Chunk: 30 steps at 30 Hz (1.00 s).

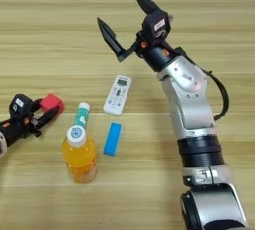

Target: Move the objects on the table

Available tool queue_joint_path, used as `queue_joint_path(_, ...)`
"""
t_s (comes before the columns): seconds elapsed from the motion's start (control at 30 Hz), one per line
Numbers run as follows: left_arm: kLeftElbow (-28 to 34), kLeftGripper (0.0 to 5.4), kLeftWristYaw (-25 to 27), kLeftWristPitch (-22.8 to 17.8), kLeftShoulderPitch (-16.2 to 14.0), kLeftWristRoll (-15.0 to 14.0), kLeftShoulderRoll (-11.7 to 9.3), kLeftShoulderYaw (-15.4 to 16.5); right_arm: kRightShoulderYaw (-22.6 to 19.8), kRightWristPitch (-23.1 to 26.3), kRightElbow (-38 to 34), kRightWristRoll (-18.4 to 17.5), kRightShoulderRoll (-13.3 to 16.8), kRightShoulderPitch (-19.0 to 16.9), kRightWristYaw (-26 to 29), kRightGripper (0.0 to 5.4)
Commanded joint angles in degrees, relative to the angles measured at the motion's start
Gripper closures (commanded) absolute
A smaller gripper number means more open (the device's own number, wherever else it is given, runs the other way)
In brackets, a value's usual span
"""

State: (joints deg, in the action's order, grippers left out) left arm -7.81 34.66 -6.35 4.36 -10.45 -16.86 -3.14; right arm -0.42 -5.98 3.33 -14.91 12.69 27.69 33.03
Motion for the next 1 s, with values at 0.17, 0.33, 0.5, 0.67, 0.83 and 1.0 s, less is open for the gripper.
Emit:
queue_joint_path(0.17,2.75,3.13,4.29,0.63,2.76,-0.60,-1.87,-0.56,0.27,-0.50,5.65,-1.46,2.57,-0.41,6.67,0.00)
queue_joint_path(0.33,4.18,3.13,7.15,1.75,3.85,-0.98,-2.77,-1.53,1.68,-2.16,7.91,-1.68,4.60,-1.98,13.62,0.00)
queue_joint_path(0.5,4.14,3.13,9.61,2.98,4.66,-1.16,-3.65,-1.93,3.45,-3.90,9.19,-2.14,7.08,-3.22,21.76,0.00)
queue_joint_path(0.67,4.42,3.13,12.31,3.98,5.00,-1.30,-4.48,-2.36,5.28,-3.10,10.35,-3.62,9.45,-3.47,30.32,0.00)
queue_joint_path(0.83,3.96,3.13,14.92,4.43,6.11,-1.40,-5.41,-3.03,5.91,-3.20,12.95,-3.66,10.49,-1.94,34.73,0.00)
queue_joint_path(1.0,3.51,3.13,19.36,6.08,6.73,-1.62,-6.55,-4.31,6.37,-3.11,14.31,-3.45,11.09,-1.29,37.87,0.00)
